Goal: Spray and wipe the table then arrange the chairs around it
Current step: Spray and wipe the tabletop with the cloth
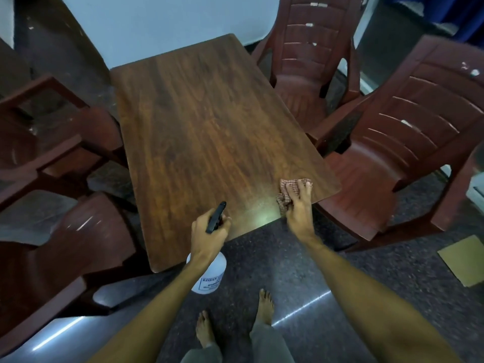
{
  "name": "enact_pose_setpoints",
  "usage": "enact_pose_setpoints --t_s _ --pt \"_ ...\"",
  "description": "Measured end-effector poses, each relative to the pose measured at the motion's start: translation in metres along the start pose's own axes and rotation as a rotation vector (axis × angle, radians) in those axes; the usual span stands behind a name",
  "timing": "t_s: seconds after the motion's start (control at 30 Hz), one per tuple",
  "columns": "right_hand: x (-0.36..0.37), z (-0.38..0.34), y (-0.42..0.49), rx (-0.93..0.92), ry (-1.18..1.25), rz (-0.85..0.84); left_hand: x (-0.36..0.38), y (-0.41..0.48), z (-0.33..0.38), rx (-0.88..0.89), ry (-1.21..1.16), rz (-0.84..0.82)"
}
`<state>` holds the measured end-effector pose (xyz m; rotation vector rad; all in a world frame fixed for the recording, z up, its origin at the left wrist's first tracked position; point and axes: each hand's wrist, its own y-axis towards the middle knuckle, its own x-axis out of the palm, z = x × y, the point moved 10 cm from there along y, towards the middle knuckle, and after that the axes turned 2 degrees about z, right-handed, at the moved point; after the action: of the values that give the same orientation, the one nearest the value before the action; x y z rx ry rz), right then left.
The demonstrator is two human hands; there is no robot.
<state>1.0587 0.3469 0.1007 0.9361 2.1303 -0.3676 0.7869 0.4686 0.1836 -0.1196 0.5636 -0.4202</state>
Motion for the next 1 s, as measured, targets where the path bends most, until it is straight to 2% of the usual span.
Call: enact_pose_setpoints --t_s 0.17,0.2,0.33,0.4,0.47,0.53,0.67,0.7,0.83,0.87,0.9,1.0 --pt "0.017 -0.026 -0.014 -0.315 0.009 -0.221 0.046 0.013 0.027 0.018 0.004 -0.026" --pt "0.003 -0.016 -0.002 -0.284 0.016 -0.193 0.053 0.016 0.031 0.021 0.000 -0.029" --pt "-0.069 0.072 0.057 0.136 0.007 0.107 0.075 0.024 0.051 0.053 -0.004 -0.039" --pt "-0.070 0.064 0.059 0.092 -0.058 0.122 0.087 0.029 0.059 0.052 -0.011 -0.053" --pt "-0.052 0.041 0.049 -0.084 -0.067 0.043 0.097 0.035 0.063 0.047 -0.019 -0.066" --pt "-0.045 0.038 0.051 -0.145 -0.056 -0.017 0.104 0.043 0.069 0.046 -0.014 -0.073" --pt "-0.060 0.072 0.092 0.122 -0.048 0.082 0.106 0.059 0.077 0.040 -0.030 -0.066" --pt "-0.055 0.067 0.097 0.124 -0.059 0.086 0.105 0.063 0.080 0.041 -0.029 -0.063" --pt "0.004 0.009 0.084 -0.259 -0.116 -0.156 0.098 0.078 0.084 0.038 -0.022 -0.053" --pt "0.004 0.005 0.087 -0.298 -0.116 -0.172 0.097 0.081 0.084 0.035 -0.017 -0.051" --pt "0.002 0.006 0.099 -0.275 -0.109 -0.149 0.092 0.087 0.083 0.026 -0.010 -0.044" --pt "-0.009 0.018 0.130 -0.040 -0.110 -0.049 0.074 0.106 0.078 0.002 -0.025 -0.008"
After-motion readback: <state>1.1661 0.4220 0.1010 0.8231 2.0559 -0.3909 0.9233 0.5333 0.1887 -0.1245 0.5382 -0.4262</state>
